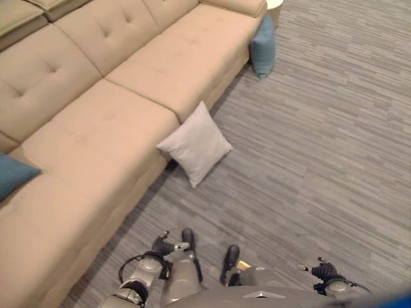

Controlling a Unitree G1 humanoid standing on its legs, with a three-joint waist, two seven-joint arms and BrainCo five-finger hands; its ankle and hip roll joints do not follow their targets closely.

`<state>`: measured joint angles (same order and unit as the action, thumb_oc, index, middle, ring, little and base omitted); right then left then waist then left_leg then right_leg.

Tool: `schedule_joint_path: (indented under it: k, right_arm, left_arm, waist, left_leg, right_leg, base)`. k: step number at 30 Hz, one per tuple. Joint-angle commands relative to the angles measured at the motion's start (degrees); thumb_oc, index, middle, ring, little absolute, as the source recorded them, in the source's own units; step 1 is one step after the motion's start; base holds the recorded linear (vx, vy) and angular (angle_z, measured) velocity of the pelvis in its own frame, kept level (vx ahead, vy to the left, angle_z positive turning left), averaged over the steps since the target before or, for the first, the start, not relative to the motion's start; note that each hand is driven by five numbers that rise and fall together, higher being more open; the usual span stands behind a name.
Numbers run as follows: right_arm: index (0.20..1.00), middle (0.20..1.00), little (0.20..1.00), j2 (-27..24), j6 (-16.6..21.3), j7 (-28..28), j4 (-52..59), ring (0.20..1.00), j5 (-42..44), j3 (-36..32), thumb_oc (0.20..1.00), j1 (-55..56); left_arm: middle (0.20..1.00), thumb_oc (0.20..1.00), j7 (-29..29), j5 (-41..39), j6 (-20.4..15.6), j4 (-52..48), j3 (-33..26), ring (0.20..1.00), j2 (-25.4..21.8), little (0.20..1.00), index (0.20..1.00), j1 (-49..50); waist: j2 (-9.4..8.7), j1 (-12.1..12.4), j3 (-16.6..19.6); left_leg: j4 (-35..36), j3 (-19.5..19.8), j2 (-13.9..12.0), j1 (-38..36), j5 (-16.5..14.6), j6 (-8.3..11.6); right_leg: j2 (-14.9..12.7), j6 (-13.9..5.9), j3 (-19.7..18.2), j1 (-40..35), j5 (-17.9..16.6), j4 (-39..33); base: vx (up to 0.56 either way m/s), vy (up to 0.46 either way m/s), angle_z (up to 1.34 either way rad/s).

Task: Pick up all the scattered cushions and arrange them neatly on the sofa.

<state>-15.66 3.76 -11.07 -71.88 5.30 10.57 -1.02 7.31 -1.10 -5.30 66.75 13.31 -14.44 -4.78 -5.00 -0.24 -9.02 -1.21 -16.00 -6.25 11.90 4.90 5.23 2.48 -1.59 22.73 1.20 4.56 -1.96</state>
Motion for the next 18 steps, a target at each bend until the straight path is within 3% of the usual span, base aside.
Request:
schedule_joint_path:
  k: [1, 7, 10, 11, 13, 14, 18]
  right_arm:
    - [1.0, 1.0, 1.0, -1.35, 0.43, -0.09, 1.98, 1.0, -0.42, -1.16, 1.0, 0.49]
    - [1.0, 1.0, 1.0, -0.46, 0.52, 0.51, 3.85, 1.0, -0.61, -0.93, 1.0, -0.53]
    - [1.0, 1.0, 1.0, -0.22, 0.74, 0.63, 4.26, 1.0, -0.55, -0.43, 1.0, -0.64]
    - [1.0, 1.0, 1.0, -0.2, 0.73, 0.75, 4.42, 1.0, -0.73, 0.29, 1.0, -1.15]
    - [1.0, 1.0, 1.0, -0.25, 0.7, 0.76, 4.41, 1.0, -0.81, 0.6, 1.0, -1.4]
    - [1.0, 1.0, 1.0, -0.36, 0.64, 0.73, 4.28, 1.0, -1.04, 1.29, 1.0, -1.99]
    - [1.0, 1.0, 1.0, -0.5, 0.36, 0.92, 4.43, 1.0, -1.59, 1.6, 1.0, -1.83]
  left_arm:
    - [1.0, 1.0, -0.42, 0.69, -0.44, 0.52, 0.34, 1.0, 0.56, 1.0, 1.0, 0.45]
    - [1.0, 1.0, -0.24, -0.12, -0.36, -0.77, -0.9, 1.0, -1.16, 1.0, 1.0, 0.97]
    - [1.0, 1.0, 0.13, -0.4, -0.49, -1.22, -1.16, 1.0, -1.48, 1.0, 1.0, 1.19]
    - [1.0, 1.0, 0.27, -0.56, -0.7, -1.38, -1.16, 1.0, -1.54, 1.0, 1.0, 1.35]
    - [1.0, 1.0, 0.26, -0.56, -0.69, -1.38, -1.16, 1.0, -1.49, 1.0, 1.0, 1.29]
    - [1.0, 1.0, 0.32, -0.51, -0.76, -0.72, -1.08, 1.0, -1.24, 1.0, 1.0, 1.14]
    - [1.0, 1.0, 0.21, 0.09, -1.12, 0.96, -1.07, 1.0, -0.89, 1.0, 1.0, 0.39]
  waist:
    - [0.89, 1.43, -0.3]
    - [0.34, 2.59, -1.04]
    - [0.74, 2.47, -1.04]
    - [1.22, 1.86, -1.1]
    - [1.24, 1.69, -1.11]
    - [0.97, 1.06, -1.59]
    - [0.68, -1.52, -2.69]
  left_leg:
    - [-5.36, 2.63, 3.45, 0.27, -4.0, -3.26]
    - [-7.25, 3.58, 5.58, -3.12, -9.23, -6.5]
    - [-6.42, 4.73, 6.06, -5.29, -10.0, -7.11]
    - [-4.95, 6.57, 6.48, -7.98, -10.54, -7.25]
    - [-4.91, 7.16, 6.69, -8.42, -10.7, -7.3]
    - [-4.23, 8.8, 7.69, -10.31, -11.58, -7.28]
    - [-2.72, 13.41, 9.27, -14.53, -12.95, -6.62]
  right_leg:
    - [-9.46, -5.95, -8.47, -3.32, 0.76, 4.92]
    - [-14.15, -7.15, -8.75, 1.55, -1.51, 19.99]
    - [-13.71, -6.53, -10.49, 3.89, -2.5, 22.48]
    - [-11.2, -5.91, -12.94, 7.15, -2.08, 21.37]
    - [-10.72, -5.95, -13.3, 7.49, -2.48, 19.29]
    - [-9.25, -6.3, -14.79, 9.46, -4.19, 14.1]
    - [-5.9, -8.21, -20.71, 13.9, -8.13, 4.9]
  base:
    - [0.44, 0.255, -0.01]
    - [0.2, 0.126, -0.05]
    - [0.23, 0.03, 0.24]
    - [0.27, -0.027, 0.32]
    - [0.26, -0.047, 0.43]
    - [0.29, -0.069, 0.43]
    - [0.34, -0.088, 0.52]
